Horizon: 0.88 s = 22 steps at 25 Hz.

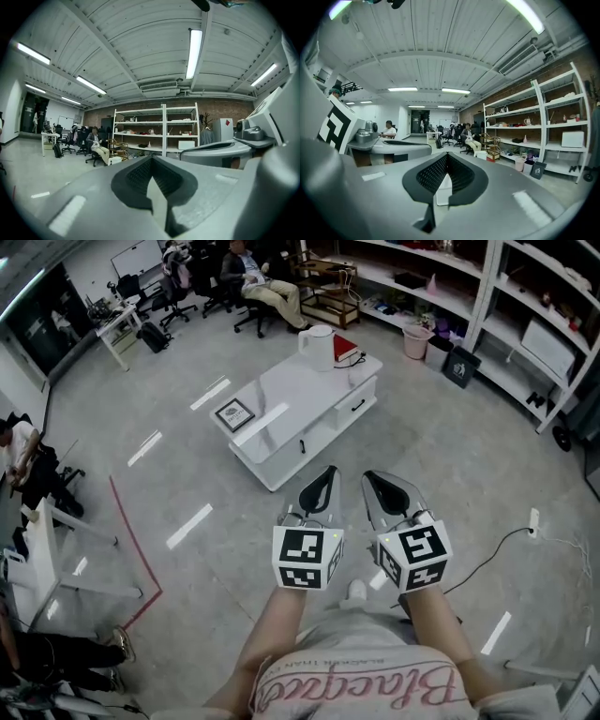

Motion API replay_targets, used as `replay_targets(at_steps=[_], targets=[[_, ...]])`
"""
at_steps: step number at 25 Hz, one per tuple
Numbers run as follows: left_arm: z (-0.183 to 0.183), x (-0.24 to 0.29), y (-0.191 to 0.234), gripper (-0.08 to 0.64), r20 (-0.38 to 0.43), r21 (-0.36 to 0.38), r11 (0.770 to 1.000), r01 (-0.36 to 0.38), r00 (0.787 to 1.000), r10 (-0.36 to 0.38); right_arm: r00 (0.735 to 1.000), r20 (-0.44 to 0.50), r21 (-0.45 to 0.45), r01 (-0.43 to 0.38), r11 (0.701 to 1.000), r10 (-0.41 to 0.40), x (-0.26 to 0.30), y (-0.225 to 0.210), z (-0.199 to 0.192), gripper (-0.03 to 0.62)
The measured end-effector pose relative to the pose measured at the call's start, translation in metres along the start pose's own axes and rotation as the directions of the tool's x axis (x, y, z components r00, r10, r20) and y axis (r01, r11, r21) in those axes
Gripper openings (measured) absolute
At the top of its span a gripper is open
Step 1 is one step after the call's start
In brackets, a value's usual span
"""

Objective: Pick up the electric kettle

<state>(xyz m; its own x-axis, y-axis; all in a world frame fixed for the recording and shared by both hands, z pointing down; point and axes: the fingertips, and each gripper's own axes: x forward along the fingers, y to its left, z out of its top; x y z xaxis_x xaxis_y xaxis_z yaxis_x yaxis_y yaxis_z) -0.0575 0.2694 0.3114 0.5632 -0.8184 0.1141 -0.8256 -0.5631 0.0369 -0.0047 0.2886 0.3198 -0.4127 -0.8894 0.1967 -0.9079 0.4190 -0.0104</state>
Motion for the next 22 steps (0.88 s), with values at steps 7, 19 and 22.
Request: replay_targets(at_steps=[7,19,22], targets=[[0.006,0.037,0.000,0.000,0.022,-0.003,0.998,-0.056,0.998,0.056,1.000,-0.007,-0.052,-0.024,0.998,0.024,0.017,-0.039,0.006,0.023],[0.004,0.091,0.021,0.000,-0.009,-0.002,0.995,-0.099,0.995,0.099,0.996,-0.008,-0.005,-0.092,0.996,0.092,0.066,-0.080,0.008,0.023],[0.000,0.108,0.033,0.000,-0.021,0.003,0.995,-0.097,0.995,0.097,0.995,-0.007,0.007,-0.102,0.995,0.102,0.086,-0.086,0.007,0.023]])
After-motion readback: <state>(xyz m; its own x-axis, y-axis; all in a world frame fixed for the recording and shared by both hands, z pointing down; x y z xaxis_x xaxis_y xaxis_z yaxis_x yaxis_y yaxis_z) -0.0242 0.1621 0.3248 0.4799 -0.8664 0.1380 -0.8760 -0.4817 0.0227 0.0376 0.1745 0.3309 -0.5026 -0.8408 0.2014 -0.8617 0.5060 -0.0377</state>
